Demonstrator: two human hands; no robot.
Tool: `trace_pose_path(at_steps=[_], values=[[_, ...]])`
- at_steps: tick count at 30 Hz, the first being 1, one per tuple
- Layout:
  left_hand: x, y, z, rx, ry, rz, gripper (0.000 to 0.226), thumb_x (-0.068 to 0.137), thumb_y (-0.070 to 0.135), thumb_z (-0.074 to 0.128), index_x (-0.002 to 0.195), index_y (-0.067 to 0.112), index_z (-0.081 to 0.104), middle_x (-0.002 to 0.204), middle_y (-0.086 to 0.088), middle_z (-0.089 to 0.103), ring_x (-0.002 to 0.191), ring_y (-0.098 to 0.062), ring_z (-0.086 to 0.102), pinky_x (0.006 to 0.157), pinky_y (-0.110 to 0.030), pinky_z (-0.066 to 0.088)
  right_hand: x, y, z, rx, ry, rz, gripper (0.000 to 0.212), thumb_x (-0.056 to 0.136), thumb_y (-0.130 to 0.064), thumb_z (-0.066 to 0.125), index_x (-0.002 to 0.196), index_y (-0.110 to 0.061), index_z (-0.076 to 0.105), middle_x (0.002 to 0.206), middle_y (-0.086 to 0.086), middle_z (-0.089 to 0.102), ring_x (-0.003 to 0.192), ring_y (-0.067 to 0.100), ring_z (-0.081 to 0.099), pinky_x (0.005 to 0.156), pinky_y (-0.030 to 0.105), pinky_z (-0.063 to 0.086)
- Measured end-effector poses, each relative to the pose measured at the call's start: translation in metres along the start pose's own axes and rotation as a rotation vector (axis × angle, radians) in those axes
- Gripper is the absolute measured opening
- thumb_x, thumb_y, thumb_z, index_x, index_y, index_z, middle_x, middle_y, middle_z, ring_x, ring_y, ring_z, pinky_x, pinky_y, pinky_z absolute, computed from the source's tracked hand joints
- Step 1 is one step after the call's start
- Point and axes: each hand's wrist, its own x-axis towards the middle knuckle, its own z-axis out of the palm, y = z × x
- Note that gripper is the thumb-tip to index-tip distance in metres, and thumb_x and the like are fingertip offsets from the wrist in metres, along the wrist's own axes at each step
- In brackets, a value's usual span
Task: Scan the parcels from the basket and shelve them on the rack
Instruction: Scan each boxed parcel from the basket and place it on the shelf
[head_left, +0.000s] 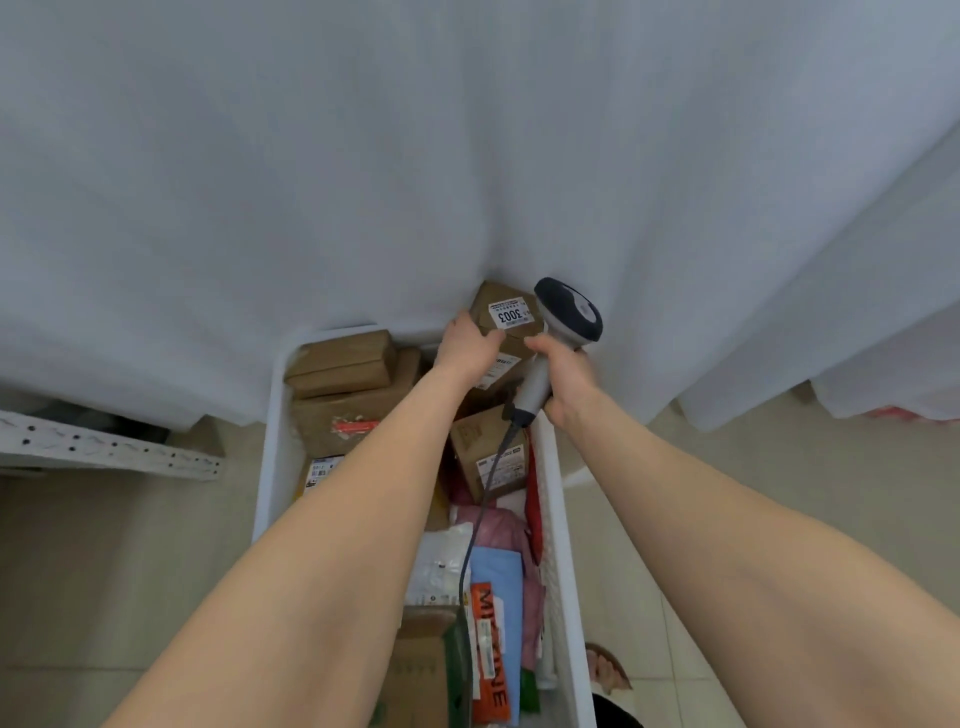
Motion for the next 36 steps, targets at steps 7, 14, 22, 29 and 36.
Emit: trace_pose_path(at_steps=[7,14,22,29,36], values=[[0.001,-0.011,-0.007,-0.165,-0.067,-0.079,0.039,0.095,0.028,0.055,0.130,0.013,0.050,0.126,-0.008,0.060,0.102,-0.019,0.060,0.077,-0.026,0.048,0.005,0.007,0.009,-0.003,-0.011,0.016,0.037,0.087,-0.008,0.065,0.124,-0.008,0.057,0.115,0.016,0.067,0.104,0.033,0.065,0.094,0.051,0.053],[-0.065,-0.018,-0.063,-0.551,-0.055,-0.270,0.066,0.083,0.029,0.072,0.140,0.020,0.040,0.119,0.000,0.058,0.093,-0.016,0.061,0.073,-0.035,0.055,-0.061,-0.005,0.018,0.009,0.037,0.029,0.042,0.085,-0.025,0.074,0.120,-0.009,0.059,0.106,0.013,0.069,0.099,0.032,0.068,0.092,0.052,0.054],[-0.157,0.015,-0.176,-0.284,-0.275,-0.052,0.096,0.068,0.014,0.083,0.146,0.023,0.028,0.136,-0.004,0.052,0.118,-0.021,0.054,0.096,-0.041,0.049,-0.185,-0.047,0.050,0.005,-0.003,0.043,0.048,0.083,-0.023,0.076,0.125,-0.012,0.056,0.101,0.011,0.073,0.085,0.027,0.072,0.069,0.040,0.061],[-0.233,0.047,-0.273,-0.213,-0.220,0.050,0.102,0.061,0.012,0.086,0.143,0.016,0.025,0.139,-0.002,0.044,0.124,-0.021,0.045,0.102,-0.041,0.043,-0.298,-0.086,0.091,-0.088,-0.053,-0.006,0.049,0.081,-0.029,0.078,0.122,-0.011,0.058,0.100,0.011,0.073,0.087,0.031,0.072,0.084,0.051,0.058],[-0.308,0.079,-0.371,-0.356,0.029,0.006,0.077,0.071,0.047,0.077,0.132,0.014,0.045,0.103,0.009,0.062,0.084,-0.001,0.061,0.060,-0.014,0.045,-0.398,-0.096,0.108,-0.042,-0.119,-0.048,0.040,0.078,-0.039,0.079,0.104,-0.019,0.056,0.098,0.004,0.065,0.076,0.019,0.064,0.061,0.032,0.054]])
